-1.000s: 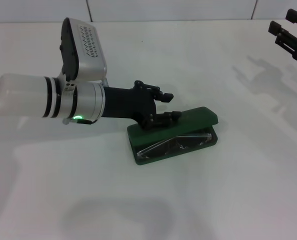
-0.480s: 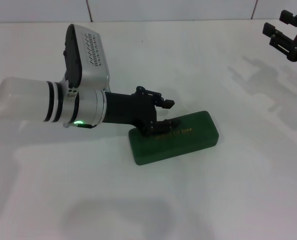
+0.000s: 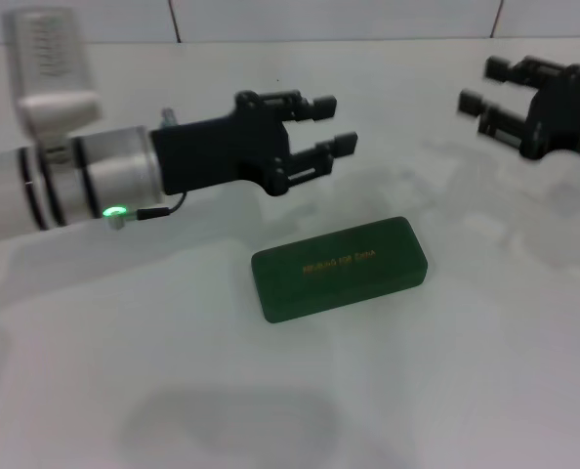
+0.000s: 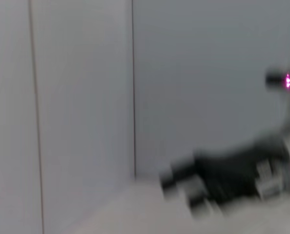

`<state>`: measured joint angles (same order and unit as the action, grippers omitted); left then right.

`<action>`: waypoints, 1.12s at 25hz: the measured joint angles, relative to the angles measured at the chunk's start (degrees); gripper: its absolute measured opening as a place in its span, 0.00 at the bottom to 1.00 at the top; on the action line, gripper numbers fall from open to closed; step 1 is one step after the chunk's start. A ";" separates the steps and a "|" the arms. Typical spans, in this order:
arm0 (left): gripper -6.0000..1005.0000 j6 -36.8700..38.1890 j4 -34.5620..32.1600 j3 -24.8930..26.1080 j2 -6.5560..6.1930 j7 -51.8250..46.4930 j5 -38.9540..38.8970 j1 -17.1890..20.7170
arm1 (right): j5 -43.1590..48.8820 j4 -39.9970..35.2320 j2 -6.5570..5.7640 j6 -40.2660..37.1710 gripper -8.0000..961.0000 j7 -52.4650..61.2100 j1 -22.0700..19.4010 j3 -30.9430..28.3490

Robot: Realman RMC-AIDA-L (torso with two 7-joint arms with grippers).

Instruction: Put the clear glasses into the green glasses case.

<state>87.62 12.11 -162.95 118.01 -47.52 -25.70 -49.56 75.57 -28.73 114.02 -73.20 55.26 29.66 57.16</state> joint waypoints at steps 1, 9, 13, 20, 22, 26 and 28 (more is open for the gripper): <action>0.53 3.27 0.01 0.00 -0.61 -0.13 -1.66 1.16 | 2.42 -1.73 -1.98 -6.86 0.61 4.36 0.42 4.35; 0.66 14.37 0.09 0.00 -1.76 7.47 -3.49 8.17 | 9.43 -5.92 -2.13 -22.27 0.62 4.53 0.88 5.31; 0.76 17.34 0.10 -0.01 -1.52 11.30 -2.96 10.82 | 12.58 -7.51 -1.01 -23.54 0.77 3.60 0.93 5.24; 0.86 17.92 0.10 -0.01 -1.51 11.78 -1.77 12.33 | 13.18 -7.60 -0.32 -23.05 0.90 3.44 1.58 5.33; 0.88 17.96 0.10 0.00 -1.45 12.29 -1.71 12.55 | 13.23 -7.61 -0.23 -22.80 0.92 3.10 1.59 5.33; 0.88 18.02 0.10 0.00 -1.36 13.34 -1.67 12.74 | 13.27 -7.30 0.13 -21.85 0.92 2.27 1.61 5.32; 0.88 18.02 0.10 0.00 -1.35 13.55 -1.70 12.76 | 13.27 -7.19 0.35 -21.70 0.92 2.24 1.62 5.15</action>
<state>105.64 12.22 -162.95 116.66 -33.97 -27.40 -36.80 88.84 -35.92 114.37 -94.89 57.50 31.28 62.31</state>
